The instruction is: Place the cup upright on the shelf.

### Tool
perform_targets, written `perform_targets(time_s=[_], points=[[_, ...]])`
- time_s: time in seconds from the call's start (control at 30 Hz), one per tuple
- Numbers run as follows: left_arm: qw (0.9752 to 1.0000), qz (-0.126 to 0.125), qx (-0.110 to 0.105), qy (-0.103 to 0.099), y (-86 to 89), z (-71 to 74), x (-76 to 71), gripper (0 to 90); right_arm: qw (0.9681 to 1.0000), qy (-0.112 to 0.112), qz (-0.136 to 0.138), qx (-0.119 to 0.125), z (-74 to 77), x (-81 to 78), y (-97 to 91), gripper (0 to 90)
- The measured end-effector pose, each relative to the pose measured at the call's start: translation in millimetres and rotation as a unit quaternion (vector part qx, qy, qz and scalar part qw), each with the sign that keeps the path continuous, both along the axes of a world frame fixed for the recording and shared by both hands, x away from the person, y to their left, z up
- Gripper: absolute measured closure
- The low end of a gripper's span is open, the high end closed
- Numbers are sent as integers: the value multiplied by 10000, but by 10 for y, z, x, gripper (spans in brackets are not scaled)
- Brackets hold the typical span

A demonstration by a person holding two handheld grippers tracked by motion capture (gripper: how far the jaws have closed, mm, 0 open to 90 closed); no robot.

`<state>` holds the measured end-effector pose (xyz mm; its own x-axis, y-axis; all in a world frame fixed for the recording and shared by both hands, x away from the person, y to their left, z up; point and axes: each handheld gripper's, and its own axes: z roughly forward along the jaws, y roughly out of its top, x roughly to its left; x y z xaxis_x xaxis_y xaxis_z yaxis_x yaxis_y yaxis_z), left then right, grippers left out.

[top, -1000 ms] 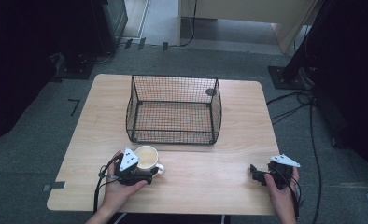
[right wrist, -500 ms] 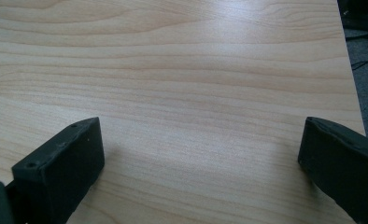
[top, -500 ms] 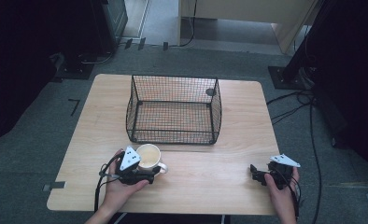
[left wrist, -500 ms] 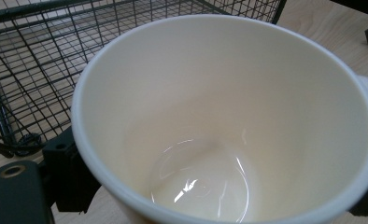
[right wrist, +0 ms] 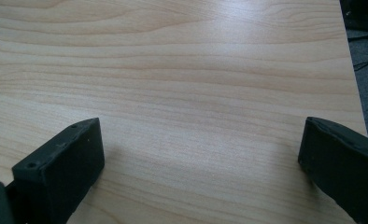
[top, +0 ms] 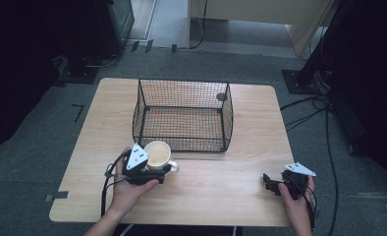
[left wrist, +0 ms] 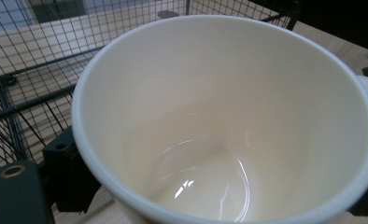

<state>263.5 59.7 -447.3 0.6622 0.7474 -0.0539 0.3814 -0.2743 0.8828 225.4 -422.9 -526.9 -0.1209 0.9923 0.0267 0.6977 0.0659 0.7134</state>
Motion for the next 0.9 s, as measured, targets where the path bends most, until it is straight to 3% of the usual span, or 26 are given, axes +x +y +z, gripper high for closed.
perform_targets(time_s=[0.13, 0.43, 0.9], points=[[9998, 62, 67, -158, -11, 161, 79, 88, 10000, -1, 10, 12, 0, -1, 1, 2], [9994, 76, -21, -351, -76, 351, 199, 88, 10000, -1, 11, 16, 1, -1, 0, 2], [9992, 102, -108, -376, -218, 449, 484, 89, 10000, 0, 58, 30, 1, -3, 3, 2]])
